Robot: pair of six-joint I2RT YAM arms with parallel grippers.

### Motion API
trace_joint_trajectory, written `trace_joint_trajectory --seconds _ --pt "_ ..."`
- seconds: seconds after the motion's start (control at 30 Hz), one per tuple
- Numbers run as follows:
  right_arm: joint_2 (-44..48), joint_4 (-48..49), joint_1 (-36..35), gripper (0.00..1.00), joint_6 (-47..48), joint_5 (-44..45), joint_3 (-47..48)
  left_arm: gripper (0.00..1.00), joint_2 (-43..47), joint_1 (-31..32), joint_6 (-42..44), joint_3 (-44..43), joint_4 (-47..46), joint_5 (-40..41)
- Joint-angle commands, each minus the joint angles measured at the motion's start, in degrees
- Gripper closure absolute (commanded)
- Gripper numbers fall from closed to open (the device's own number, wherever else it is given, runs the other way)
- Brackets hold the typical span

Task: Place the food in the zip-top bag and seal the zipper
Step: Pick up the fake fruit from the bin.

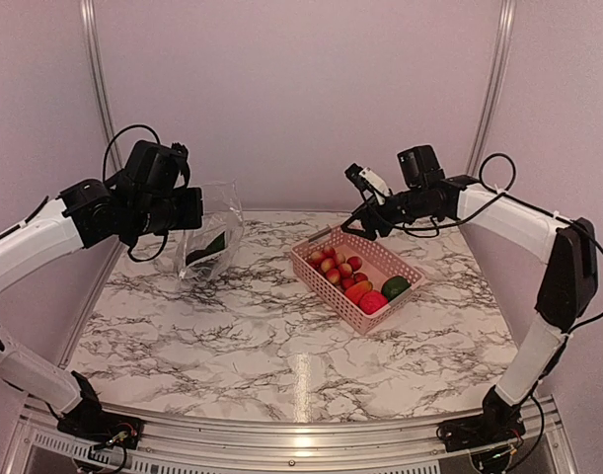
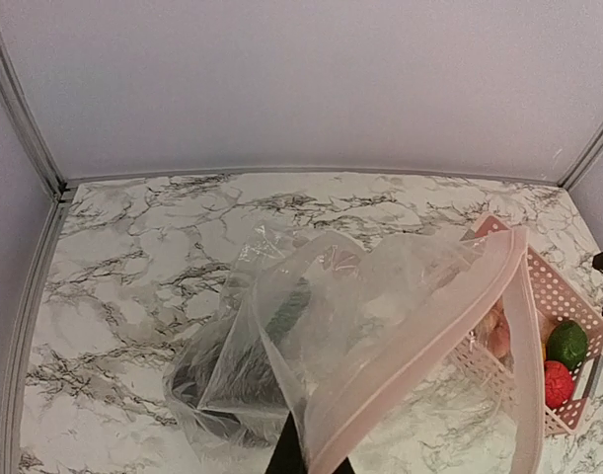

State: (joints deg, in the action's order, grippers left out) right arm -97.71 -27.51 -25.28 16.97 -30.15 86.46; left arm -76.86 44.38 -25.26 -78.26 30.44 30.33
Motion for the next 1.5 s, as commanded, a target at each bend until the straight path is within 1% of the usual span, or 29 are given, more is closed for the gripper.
trace_joint_trajectory --seconds 0.0,0.07,0.13,0.23,0.37,0.53,0.83,0.9,1.1,1.23,1.3,1.47 --pt "0.93 -9.04 -0.30 0.41 8.30 4.50 -2.07 1.00 -3.83 -0.17 -0.04 2.40 -0.93 -9.15" --pt "0.27 -11.82 -0.38 0.45 11.31 5.07 -2.25 1.00 -6.46 -0.23 -1.15 3.00 -3.17 -13.87" --pt "-0.69 -14.40 -0.36 0.51 14.19 6.04 -2.33 1.00 -8.79 -0.18 -1.81 2.88 -4.54 -16.51" --pt "-2.15 -17.35 -0.34 0.56 19.01 7.45 -2.78 1.00 -10.88 -0.17 -2.24 2.68 -6.01 -18.55" --pt "-4.09 -19.42 -0.40 0.61 23.87 8.48 -2.55 1.00 -11.42 -0.18 -2.43 2.76 -7.07 -19.57" --pt "-5.73 -21.47 -1.07 0.62 29.74 9.73 -1.50 1.00 -10.91 -0.17 -2.61 3.24 -7.50 -19.73" --pt "-7.99 -22.15 -5.41 0.62 39.15 18.29 -1.91 1.00 -9.44 -0.17 -2.39 4.64 -7.45 -18.61" --pt "-8.99 -22.39 -6.07 0.60 40.37 19.57 -1.55 1.00 -9.28 -0.22 -2.30 4.69 -7.41 -18.52" --pt "-11.77 -22.90 -7.18 0.44 42.49 21.22 -0.06 1.00 -8.70 -0.23 -2.17 4.87 -7.23 -17.94" --pt "-13.54 -23.56 -7.57 0.38 43.14 22.25 0.63 1.00 -8.43 -0.22 -2.25 4.96 -7.22 -17.85" --pt "-14.25 -23.56 -7.51 0.36 43.23 22.69 0.72 1.00 -8.27 -0.18 -2.25 5.11 -7.16 -17.82" --pt "-16.55 -23.29 -7.62 0.35 42.79 23.85 1.68 1.00 -7.91 -0.18 -2.34 5.35 -7.21 -17.70"
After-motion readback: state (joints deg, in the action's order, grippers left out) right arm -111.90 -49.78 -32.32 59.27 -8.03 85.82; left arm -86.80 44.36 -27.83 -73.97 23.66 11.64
